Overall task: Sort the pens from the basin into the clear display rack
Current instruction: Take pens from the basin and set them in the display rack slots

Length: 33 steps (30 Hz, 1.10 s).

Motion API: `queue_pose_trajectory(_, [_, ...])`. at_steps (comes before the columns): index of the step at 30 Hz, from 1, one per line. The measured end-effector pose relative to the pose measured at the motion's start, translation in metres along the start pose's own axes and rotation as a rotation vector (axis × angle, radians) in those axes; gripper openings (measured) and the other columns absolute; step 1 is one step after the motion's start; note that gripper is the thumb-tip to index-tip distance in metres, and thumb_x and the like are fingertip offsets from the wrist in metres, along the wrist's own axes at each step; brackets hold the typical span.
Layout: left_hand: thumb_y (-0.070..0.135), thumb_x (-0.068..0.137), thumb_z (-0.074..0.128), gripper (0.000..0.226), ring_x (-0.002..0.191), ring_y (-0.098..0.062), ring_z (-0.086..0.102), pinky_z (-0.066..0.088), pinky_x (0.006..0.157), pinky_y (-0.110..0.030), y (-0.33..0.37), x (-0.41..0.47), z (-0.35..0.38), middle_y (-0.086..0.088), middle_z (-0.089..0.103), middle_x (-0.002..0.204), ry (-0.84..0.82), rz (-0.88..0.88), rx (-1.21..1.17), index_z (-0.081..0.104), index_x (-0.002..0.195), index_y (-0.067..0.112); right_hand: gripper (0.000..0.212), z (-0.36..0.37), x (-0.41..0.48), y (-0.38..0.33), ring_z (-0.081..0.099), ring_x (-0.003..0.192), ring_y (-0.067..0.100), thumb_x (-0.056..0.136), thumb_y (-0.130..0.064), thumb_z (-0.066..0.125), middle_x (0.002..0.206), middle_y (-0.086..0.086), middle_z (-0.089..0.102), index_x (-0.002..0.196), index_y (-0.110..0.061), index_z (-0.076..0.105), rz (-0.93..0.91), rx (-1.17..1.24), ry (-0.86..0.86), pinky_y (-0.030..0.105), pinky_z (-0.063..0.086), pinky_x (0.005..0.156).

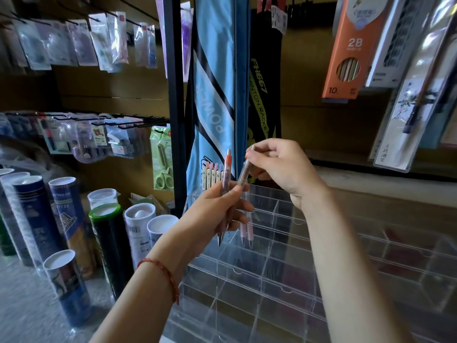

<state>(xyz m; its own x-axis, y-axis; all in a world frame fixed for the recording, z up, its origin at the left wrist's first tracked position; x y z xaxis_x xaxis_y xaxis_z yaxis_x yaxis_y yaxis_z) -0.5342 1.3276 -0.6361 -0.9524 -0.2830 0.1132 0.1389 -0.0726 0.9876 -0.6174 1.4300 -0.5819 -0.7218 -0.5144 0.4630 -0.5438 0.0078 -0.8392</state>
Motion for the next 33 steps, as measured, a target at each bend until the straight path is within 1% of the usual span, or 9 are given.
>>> queue_pose_trajectory(3, [0.023,0.097,0.042,0.018,0.060,-0.014,0.063,0.052,0.051,-0.022,0.002,-0.001,-0.005,-0.005,0.066,0.080,0.048,-0.039,0.024,0.057,0.099,0.014,0.008,-0.016,0.004,-0.002,0.066,0.080,0.013,0.093,-0.009,0.053,0.090,0.005,0.065,0.093,-0.013,0.061,-0.066,0.180,0.349,0.023,0.057,0.069])
queue_pose_trajectory(6, [0.024,0.097,0.042,0.023,0.038,-0.008,0.047,0.034,0.034,-0.015,0.000,-0.002,-0.016,-0.003,0.065,0.075,0.150,-0.038,0.137,0.051,0.110,0.008,0.008,-0.026,0.009,0.002,0.063,0.087,0.011,0.094,-0.011,0.052,0.098,0.003,0.063,0.099,-0.014,0.057,-0.254,0.004,0.591,0.024,0.055,0.078])
queue_pose_trajectory(9, [0.033,0.096,0.043,0.032,0.035,-0.005,0.031,0.023,0.033,-0.013,-0.003,-0.003,-0.018,-0.001,0.058,0.064,0.156,-0.057,0.169,0.051,0.111,0.006,0.009,-0.012,0.012,0.021,0.055,0.073,-0.003,0.094,-0.011,0.053,0.090,-0.006,0.058,0.100,-0.013,0.059,-0.243,-0.327,0.385,0.004,0.045,0.061])
queue_pose_trajectory(17, [0.013,0.096,0.031,0.025,0.041,-0.008,0.034,0.025,0.034,-0.014,-0.006,-0.002,-0.011,-0.001,0.056,0.055,0.118,-0.083,0.105,0.055,0.093,0.009,0.008,-0.002,0.026,0.045,0.050,0.068,0.009,0.090,-0.016,0.060,0.095,0.002,0.059,0.098,-0.017,0.061,0.170,-0.655,-0.006,0.020,0.035,0.051])
queue_pose_trajectory(21, [0.011,0.097,0.037,0.020,0.048,-0.010,0.042,0.033,0.041,-0.018,-0.008,-0.003,-0.011,0.001,0.059,0.056,0.108,-0.061,0.132,0.057,0.098,0.008,0.013,-0.001,0.028,0.042,0.058,0.080,0.017,0.091,-0.015,0.058,0.103,0.008,0.067,0.098,-0.014,0.069,0.189,-0.684,-0.022,0.026,0.041,0.064])
queue_pose_trajectory(24, [0.017,0.098,0.040,0.019,0.050,-0.010,0.047,0.038,0.046,-0.020,-0.009,-0.004,-0.012,0.001,0.060,0.061,0.100,-0.024,0.150,0.057,0.106,0.012,0.021,-0.003,0.015,0.035,0.057,0.083,0.017,0.095,-0.016,0.050,0.107,0.007,0.066,0.110,-0.013,0.065,0.059,-0.597,0.153,0.029,0.045,0.069])
queue_pose_trajectory(27, [0.020,0.098,0.040,0.020,0.049,-0.010,0.045,0.037,0.045,-0.019,-0.009,-0.006,-0.010,-0.001,0.059,0.065,0.079,0.023,0.170,0.058,0.106,0.018,0.018,0.001,0.002,0.019,0.060,0.075,0.017,0.096,-0.026,0.049,0.096,0.005,0.067,0.099,-0.018,0.065,0.041,-0.316,-0.015,0.035,0.051,0.067])
queue_pose_trajectory(29, [0.019,0.098,0.041,0.019,0.049,-0.010,0.044,0.037,0.045,-0.019,-0.008,-0.006,-0.006,-0.001,0.059,0.066,0.068,0.052,0.180,0.058,0.104,0.020,0.008,0.008,-0.004,0.012,0.063,0.072,0.015,0.094,-0.021,0.054,0.095,0.008,0.068,0.093,-0.020,0.062,0.069,-0.121,-0.138,0.024,0.051,0.061])
queue_pose_trajectory(33, [0.018,0.097,0.041,0.018,0.050,-0.008,0.047,0.038,0.049,-0.019,-0.008,-0.004,0.001,0.000,0.060,0.068,0.071,0.095,0.189,0.058,0.104,0.019,0.016,0.009,-0.005,0.015,0.068,0.078,0.016,0.091,-0.007,0.057,0.087,0.005,0.070,0.105,-0.011,0.060,0.033,-0.001,-0.027,0.021,0.057,0.064])
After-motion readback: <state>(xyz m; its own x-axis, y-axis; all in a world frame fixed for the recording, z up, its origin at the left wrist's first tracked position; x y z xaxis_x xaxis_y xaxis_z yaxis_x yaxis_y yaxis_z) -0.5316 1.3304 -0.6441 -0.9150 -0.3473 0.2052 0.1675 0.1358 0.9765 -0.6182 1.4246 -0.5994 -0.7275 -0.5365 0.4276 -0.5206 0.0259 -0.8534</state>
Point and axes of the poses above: each hand's wrist, its own x-axis towards the middle knuckle, its own z-axis out of the palm, y = z × x, the point moved 1 cm from there along x, towards the middle knuckle
